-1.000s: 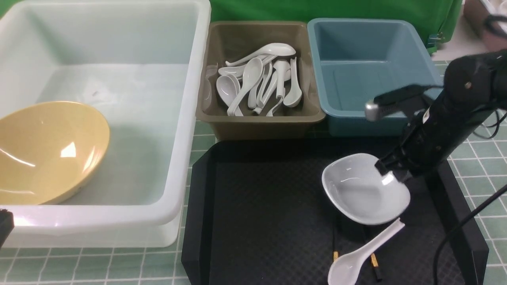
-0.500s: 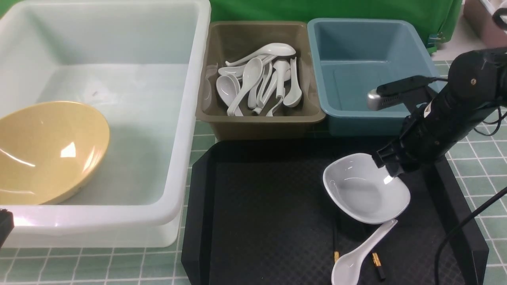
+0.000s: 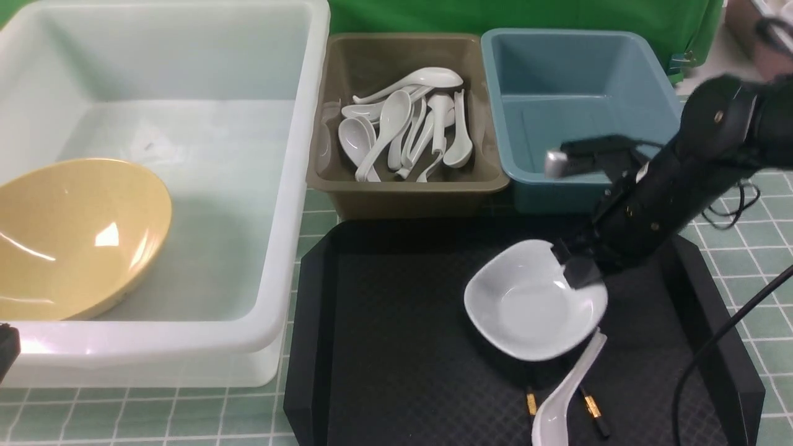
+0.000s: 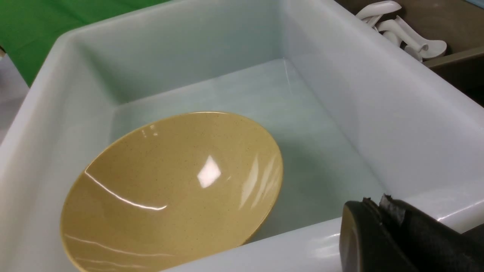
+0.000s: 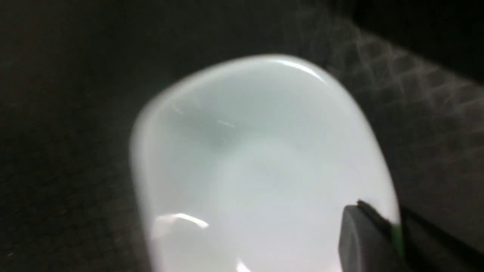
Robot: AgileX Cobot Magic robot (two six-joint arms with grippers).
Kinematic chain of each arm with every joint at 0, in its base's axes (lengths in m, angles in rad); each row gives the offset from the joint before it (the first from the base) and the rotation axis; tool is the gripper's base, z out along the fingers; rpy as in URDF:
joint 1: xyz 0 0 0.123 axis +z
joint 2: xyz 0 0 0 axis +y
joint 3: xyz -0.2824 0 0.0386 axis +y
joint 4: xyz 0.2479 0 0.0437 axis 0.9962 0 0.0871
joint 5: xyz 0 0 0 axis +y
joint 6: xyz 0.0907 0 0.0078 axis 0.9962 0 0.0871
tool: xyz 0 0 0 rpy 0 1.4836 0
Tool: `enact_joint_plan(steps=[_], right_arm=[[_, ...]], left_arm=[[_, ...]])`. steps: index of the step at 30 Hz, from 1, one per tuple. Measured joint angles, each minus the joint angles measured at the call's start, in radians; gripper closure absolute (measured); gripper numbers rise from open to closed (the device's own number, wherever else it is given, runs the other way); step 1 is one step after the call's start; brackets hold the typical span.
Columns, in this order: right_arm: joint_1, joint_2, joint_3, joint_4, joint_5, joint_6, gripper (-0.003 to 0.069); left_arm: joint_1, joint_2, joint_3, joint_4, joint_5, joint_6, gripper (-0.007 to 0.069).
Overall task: On blue table put chopsticks spoon bowls plates into blue grey white boxes.
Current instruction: 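Reach for and grasp the small white dish on the black tray, then place the white bowl into the white bin on top of the stacked bowls with the right gripper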
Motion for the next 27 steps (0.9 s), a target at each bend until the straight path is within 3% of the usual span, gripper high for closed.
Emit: enact_joint_plan(steps=[7,11,15,18,23,27], right_arm=[[0.020,-0.115,-0.174,0.059,0.048,-0.005,0.0584],[0.117,-0.136,-0.306,0.124,-0.022,-0.040,0.0584],[0.350,-0.073,-0.423,0.167,-0.262,-0.158,0.0584],[0.492,0.034,-0.466,0.173,-0.450,-0.319,0.0584],[0.571,0.242,-0.541,0.172,-0.539,-0.583,0.0584],[0.570,0.342,-0.580,0.163,-0.498,-0.651,0.0584]], left_arm=[[0.000,0.000,0.000,0.000,-0.001,0.000,0.0622],[0.000,-0.001,0.000,0.000,-0.001,-0.001,0.0622],[0.000,-0.036,0.000,0.004,-0.002,-0.001,0.0622],[0.000,-0.050,0.000,0.023,-0.002,-0.002,0.0622],[0.000,-0.050,0.000,0.027,-0.002,-0.004,0.0622],[0.000,-0.050,0.000,0.027,-0.002,-0.005,0.0622]])
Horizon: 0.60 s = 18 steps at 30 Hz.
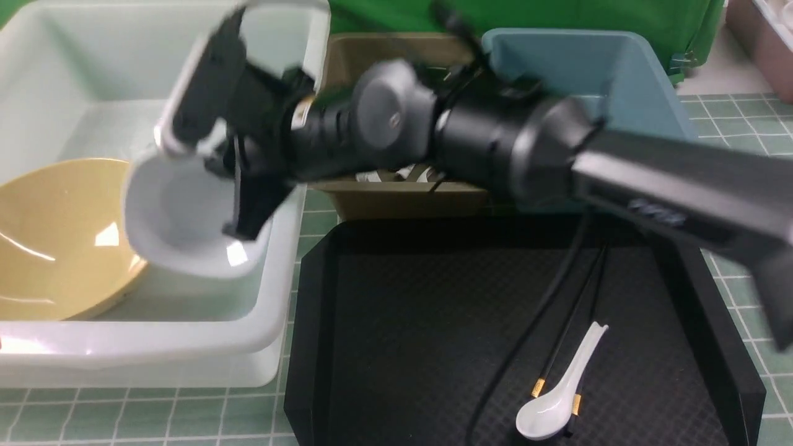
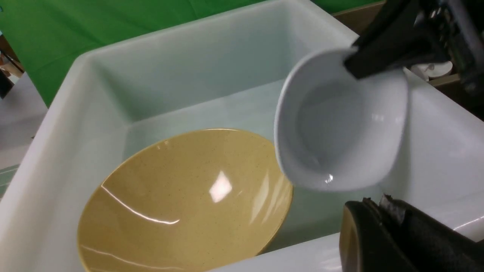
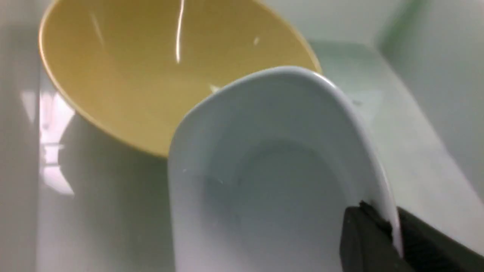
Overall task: On blue table put chopsticks spoon bowls plates into blue grey white boxes.
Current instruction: 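Place the white bowl into the white bin on top of the stacked bowls with the right gripper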
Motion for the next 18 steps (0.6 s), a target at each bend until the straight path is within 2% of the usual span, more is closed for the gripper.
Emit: enact_joint_plan(steps=[9,11,13,18], right_arm=[[0.003,0.052,-0.033,0.002,0.074,0.073,0.0584],[0.007,0.060,-0.039,0.007,0.076,0.095,0.0565],[0.008,0.063,-0.042,0.012,0.082,0.115,0.0532],[0.008,0.067,-0.045,0.017,0.080,0.183,0.0347]], left_arm=[[0.000,0.000,0.000,0.000,0.000,0.000,0.0622],[0.000,0.000,0.000,0.000,0.000,0.000,0.0622],[0.000,0.000,0.000,0.000,0.000,0.000,0.0622],[0.000,0.000,0.000,0.000,0.000,0.000,0.0622]])
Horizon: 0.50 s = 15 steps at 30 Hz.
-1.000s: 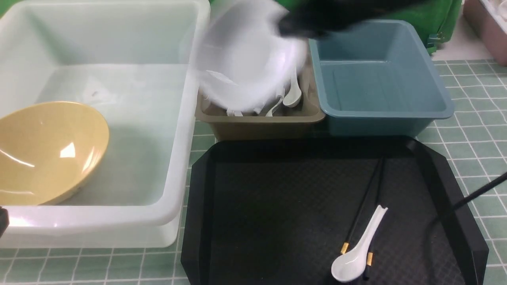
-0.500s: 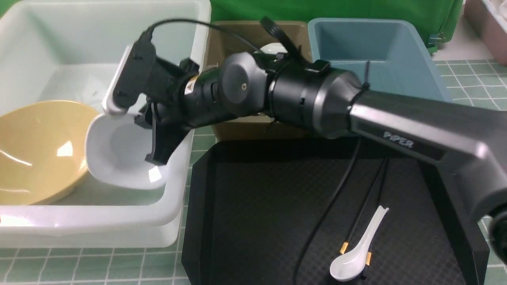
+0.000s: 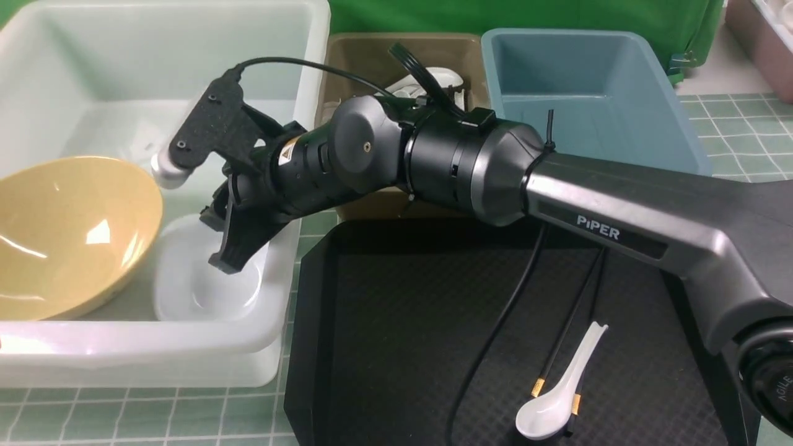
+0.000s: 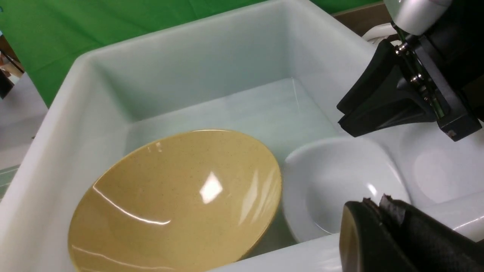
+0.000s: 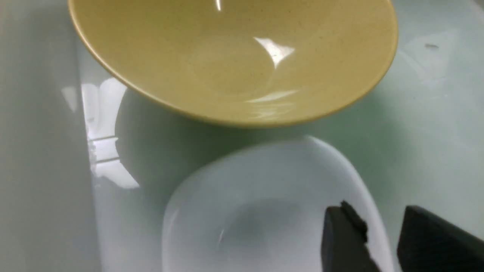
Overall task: On blue table put chopsticks spoon bowls plates into blue grey white boxes.
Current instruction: 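Place the white bowl into the white bin on top of the stacked bowls with the right gripper, then reach down and grasp the white spoon resting in the bowl with the right gripper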
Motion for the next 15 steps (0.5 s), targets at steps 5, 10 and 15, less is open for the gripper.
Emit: enact_joint_plan(steps=[5,10,15], right_arm=[[-0.004,-0.030,-0.059,-0.027,0.141,0.038,0.0256],[-0.034,-0.212,-0.210,-0.294,0.404,0.167,0.0255],[-0.136,-0.383,-0.284,-0.710,0.648,0.460,0.0256]], left_arm=[[0.000,0.000,0.000,0.000,0.000,0.001,0.0622],[0.000,0.000,0.000,0.000,0.000,-0.001,0.0622],[0.000,0.000,0.000,0.000,-0.005,-0.032,0.0622]])
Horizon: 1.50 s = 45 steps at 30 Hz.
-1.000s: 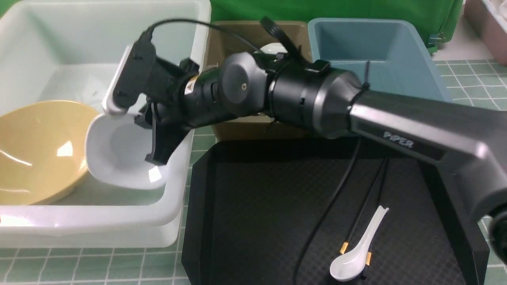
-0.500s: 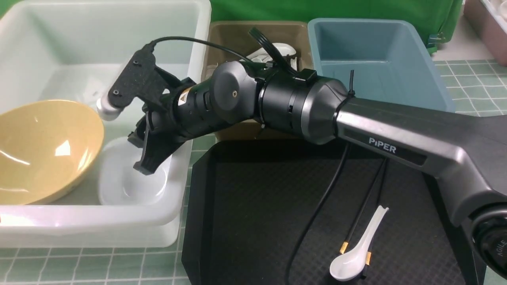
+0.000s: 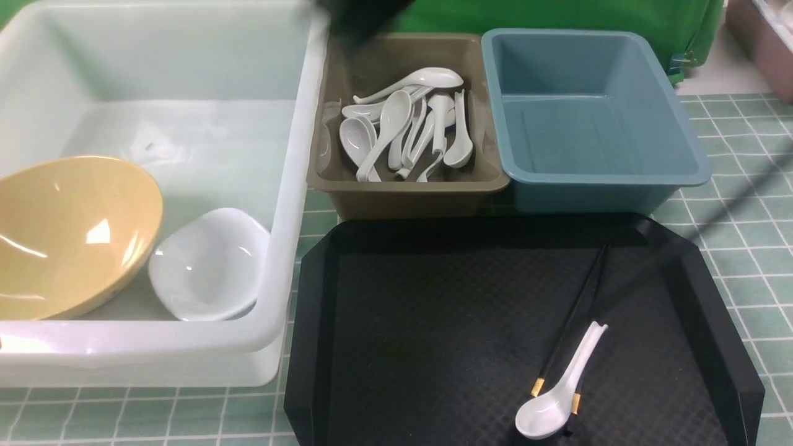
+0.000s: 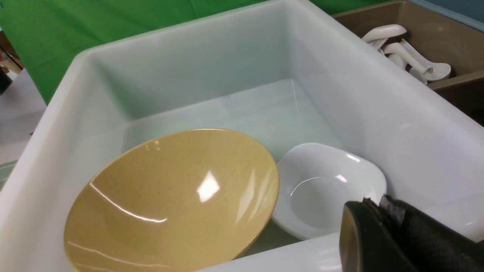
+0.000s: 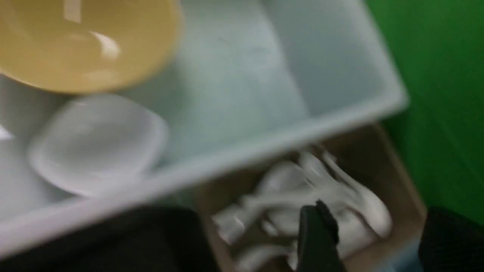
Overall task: On blue table put chopsticks spoon bowls plates into blue grey white boxes.
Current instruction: 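Reach down and grasp the white spoon resting in the bowl with the right gripper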
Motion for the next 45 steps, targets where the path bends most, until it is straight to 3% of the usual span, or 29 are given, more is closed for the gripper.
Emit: enact_joint_plan(steps=[3,7,10,13,15,20,28,33,39,45], right_arm=[[-0.187,-0.083,0.062,-0.048,0.105,0.184,0.0256],[-0.353,-0.140,0.280,0.071,0.120,0.225,0.0264],[-0.403,-0.166,0.499,0.181,0.119,0.210,0.0273],[-0.396,-0.208,0.802,0.314,0.075,0.175,0.0288],[-0.360,-0.232,1.005,0.397,-0.048,0.150,0.0298],[-0.290,-0.237,1.280,0.467,-0.331,0.143,0.0317],[-0.283,-0.147,1.330,0.487,-0.581,0.216,0.0360],[-0.283,-0.127,1.330,0.539,-0.656,0.223,0.0403],[-0.283,-0.126,1.290,0.548,-0.601,0.250,0.0418],[-0.283,-0.126,1.213,0.551,-0.524,0.277,0.0383]], left_arm=[[0.000,0.000,0.000,0.000,-0.050,-0.027,0.0622],[0.000,0.000,0.004,0.001,-0.159,-0.049,0.0622],[0.000,0.000,0.029,0.012,-0.206,-0.051,0.0622],[0.000,0.000,0.068,0.040,-0.241,-0.051,0.0622],[0.000,0.000,0.089,0.069,-0.276,-0.051,0.0622],[0.000,0.000,0.097,0.083,-0.304,-0.051,0.0622],[0.000,0.000,0.097,0.086,-0.307,-0.051,0.0622],[0.000,0.000,0.097,0.086,-0.307,-0.051,0.0622],[0.000,0.000,0.097,0.086,-0.307,-0.052,0.0622],[0.000,0.000,0.097,0.086,-0.307,-0.052,0.0622]])
